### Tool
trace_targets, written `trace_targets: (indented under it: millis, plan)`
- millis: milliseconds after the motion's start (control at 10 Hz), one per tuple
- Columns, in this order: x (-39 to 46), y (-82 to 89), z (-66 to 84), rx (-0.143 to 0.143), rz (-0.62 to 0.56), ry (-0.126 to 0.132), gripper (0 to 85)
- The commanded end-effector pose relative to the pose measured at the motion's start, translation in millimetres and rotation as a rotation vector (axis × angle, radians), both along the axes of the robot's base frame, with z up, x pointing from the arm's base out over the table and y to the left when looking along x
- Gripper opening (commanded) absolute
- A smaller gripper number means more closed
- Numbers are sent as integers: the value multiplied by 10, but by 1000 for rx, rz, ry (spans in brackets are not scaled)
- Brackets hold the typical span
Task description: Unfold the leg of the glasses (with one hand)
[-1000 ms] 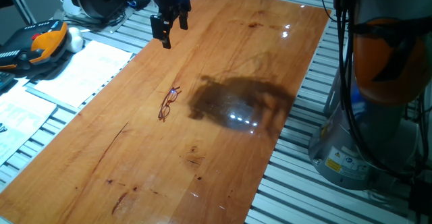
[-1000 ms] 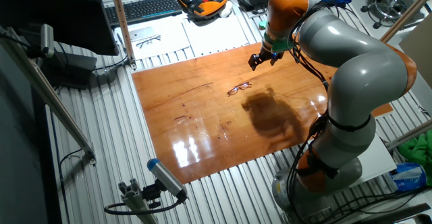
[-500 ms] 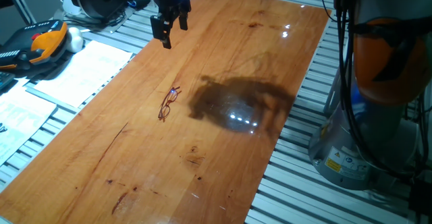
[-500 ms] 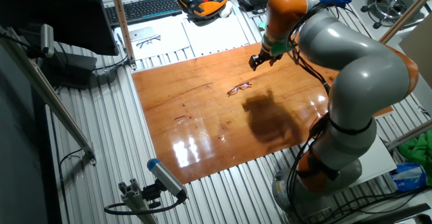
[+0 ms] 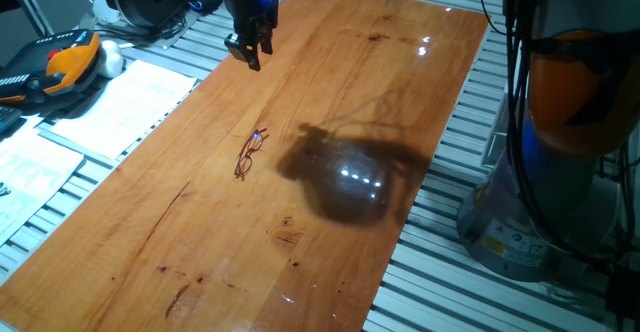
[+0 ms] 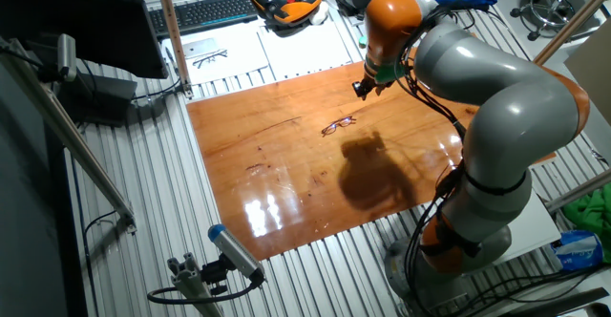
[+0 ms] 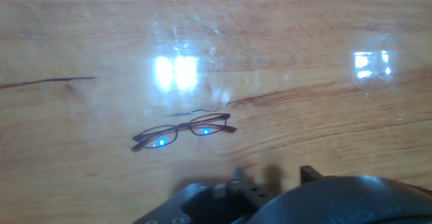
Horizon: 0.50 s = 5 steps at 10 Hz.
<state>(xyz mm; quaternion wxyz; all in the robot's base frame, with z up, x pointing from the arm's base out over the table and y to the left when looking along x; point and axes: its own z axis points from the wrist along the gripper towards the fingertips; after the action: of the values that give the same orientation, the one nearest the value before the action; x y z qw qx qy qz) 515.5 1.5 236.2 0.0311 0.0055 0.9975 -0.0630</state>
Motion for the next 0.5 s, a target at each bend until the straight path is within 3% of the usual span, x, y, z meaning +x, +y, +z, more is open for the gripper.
trace_targets:
  millis: [0, 200, 400]
  plan:
    - [0, 0, 0, 7, -6, 0, 0]
    - [13, 1, -14, 11, -10, 4, 0]
    - [27, -2, -36, 35, -30, 10, 0]
